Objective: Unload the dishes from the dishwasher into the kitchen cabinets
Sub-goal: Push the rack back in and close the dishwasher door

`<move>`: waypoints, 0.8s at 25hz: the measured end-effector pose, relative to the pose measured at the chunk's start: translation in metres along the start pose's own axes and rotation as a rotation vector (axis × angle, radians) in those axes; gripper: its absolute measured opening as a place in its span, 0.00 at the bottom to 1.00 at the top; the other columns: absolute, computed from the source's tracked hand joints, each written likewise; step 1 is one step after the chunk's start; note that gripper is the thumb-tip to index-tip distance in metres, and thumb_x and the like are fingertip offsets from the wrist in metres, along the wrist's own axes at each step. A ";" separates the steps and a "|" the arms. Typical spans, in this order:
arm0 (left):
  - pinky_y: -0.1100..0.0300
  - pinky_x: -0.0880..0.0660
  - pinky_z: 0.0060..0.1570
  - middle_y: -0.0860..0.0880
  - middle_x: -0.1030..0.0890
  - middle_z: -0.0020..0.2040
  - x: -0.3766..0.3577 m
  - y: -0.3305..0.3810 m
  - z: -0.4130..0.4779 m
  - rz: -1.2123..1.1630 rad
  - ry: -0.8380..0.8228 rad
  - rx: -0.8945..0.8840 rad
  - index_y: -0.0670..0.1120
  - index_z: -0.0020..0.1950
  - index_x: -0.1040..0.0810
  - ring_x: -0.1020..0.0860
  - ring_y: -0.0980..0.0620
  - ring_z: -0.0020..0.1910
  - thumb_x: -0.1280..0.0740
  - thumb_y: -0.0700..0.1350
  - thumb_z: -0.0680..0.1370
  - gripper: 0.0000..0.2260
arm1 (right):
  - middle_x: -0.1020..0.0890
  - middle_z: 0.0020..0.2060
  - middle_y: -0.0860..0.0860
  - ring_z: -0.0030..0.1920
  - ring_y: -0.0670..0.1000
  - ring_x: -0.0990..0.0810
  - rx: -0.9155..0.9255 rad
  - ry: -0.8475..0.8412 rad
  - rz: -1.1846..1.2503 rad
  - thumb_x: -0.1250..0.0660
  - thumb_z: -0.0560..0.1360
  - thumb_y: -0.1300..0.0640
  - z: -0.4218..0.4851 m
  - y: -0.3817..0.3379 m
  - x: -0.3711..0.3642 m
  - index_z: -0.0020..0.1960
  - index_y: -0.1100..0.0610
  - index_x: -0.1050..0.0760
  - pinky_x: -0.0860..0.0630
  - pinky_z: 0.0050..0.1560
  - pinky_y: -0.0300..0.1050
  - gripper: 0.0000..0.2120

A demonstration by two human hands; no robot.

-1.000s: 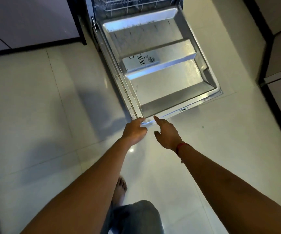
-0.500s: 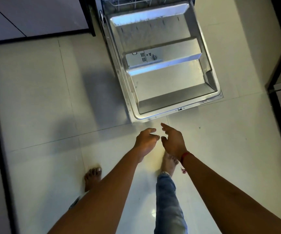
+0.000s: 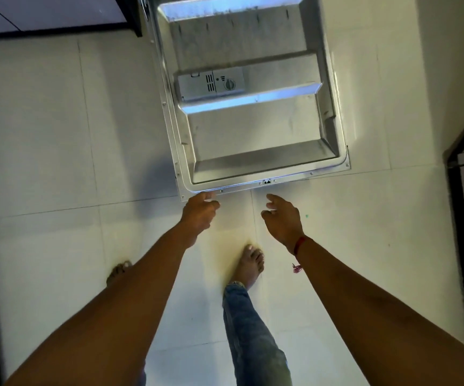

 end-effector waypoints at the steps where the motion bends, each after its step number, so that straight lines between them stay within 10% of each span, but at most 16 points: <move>1: 0.58 0.28 0.42 0.42 0.20 0.55 -0.005 -0.003 0.001 0.011 -0.015 0.018 0.48 0.67 0.27 0.22 0.48 0.49 0.33 0.44 0.78 0.17 | 0.22 0.63 0.55 0.62 0.53 0.23 -0.003 -0.019 -0.017 0.36 0.77 0.62 0.002 0.003 0.005 0.71 0.56 0.31 0.29 0.66 0.46 0.22; 13: 0.59 0.27 0.37 0.45 0.21 0.44 -0.044 -0.050 0.046 -0.218 0.056 0.269 0.43 0.57 0.22 0.24 0.51 0.36 0.33 0.46 0.77 0.11 | 0.23 0.49 0.49 0.51 0.50 0.26 -0.242 -0.083 0.066 0.35 0.77 0.57 0.045 0.047 0.008 0.58 0.57 0.21 0.28 0.58 0.47 0.11; 16: 0.51 0.23 0.49 0.45 0.19 0.51 -0.050 -0.064 0.057 -0.304 0.059 0.334 0.43 0.57 0.22 0.21 0.49 0.48 0.32 0.51 0.77 0.14 | 0.23 0.43 0.53 0.43 0.52 0.28 -0.373 -0.072 0.213 0.36 0.77 0.55 0.057 0.060 0.005 0.45 0.57 0.22 0.29 0.42 0.46 0.07; 20: 0.45 0.24 0.57 0.43 0.24 0.62 -0.067 -0.069 0.079 -0.537 0.001 0.385 0.48 0.58 0.26 0.23 0.45 0.59 0.31 0.57 0.76 0.17 | 0.20 0.53 0.57 0.50 0.55 0.25 -0.447 -0.066 0.325 0.37 0.79 0.55 0.094 0.075 -0.006 0.54 0.60 0.23 0.26 0.43 0.47 0.09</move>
Point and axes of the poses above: each hand's wrist, its own z-axis towards the middle knuckle, its own x-axis out of the back of the hand, y = z × x, the point moved 10 cm from there along z, towards the middle knuckle
